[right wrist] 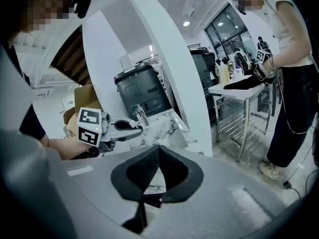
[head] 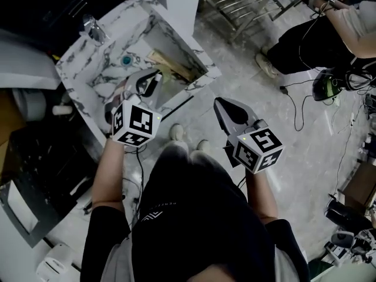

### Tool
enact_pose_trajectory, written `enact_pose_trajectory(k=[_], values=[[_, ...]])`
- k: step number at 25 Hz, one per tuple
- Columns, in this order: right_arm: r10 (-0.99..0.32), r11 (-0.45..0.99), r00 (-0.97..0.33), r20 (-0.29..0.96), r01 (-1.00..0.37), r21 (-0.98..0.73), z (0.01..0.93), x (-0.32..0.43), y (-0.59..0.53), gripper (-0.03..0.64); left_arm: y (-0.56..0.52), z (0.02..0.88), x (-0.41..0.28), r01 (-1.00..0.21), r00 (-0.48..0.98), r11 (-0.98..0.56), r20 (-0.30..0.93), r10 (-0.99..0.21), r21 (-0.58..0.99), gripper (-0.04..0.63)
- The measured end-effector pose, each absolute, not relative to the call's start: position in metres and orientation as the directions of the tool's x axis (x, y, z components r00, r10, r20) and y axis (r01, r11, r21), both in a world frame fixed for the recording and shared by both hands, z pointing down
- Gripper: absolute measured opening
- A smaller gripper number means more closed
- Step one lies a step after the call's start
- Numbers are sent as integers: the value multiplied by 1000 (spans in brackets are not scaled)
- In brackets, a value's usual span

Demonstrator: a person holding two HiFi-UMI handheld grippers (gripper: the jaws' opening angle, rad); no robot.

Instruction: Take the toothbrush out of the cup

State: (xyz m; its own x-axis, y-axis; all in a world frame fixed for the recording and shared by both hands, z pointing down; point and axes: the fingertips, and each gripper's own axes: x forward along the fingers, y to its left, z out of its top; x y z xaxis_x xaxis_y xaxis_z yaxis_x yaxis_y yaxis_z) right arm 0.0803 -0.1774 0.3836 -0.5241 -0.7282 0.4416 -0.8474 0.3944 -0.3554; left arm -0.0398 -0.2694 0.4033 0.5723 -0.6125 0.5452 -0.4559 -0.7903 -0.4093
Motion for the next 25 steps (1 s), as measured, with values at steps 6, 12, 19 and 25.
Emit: enact_pose_trajectory(k=[6, 12, 19, 25], values=[[-717, 461, -552, 425, -833, -306, 374, 70, -173, 3, -260, 370, -54, -531, 543, -724, 478, -690, -441, 41], [-707, 504, -581, 404, -814, -289, 365, 62, -168, 3, -245, 352, -71, -614, 497, -650, 420, -759, -449, 41], [-693, 539, -606, 390, -795, -277, 357, 55, -158, 3, -216, 338, -90, -710, 451, -575, 366, -814, -407, 41], [-665, 588, -643, 380, -764, -264, 357, 53, -149, 3, -191, 329, -109, -777, 392, -507, 344, -854, -373, 41]])
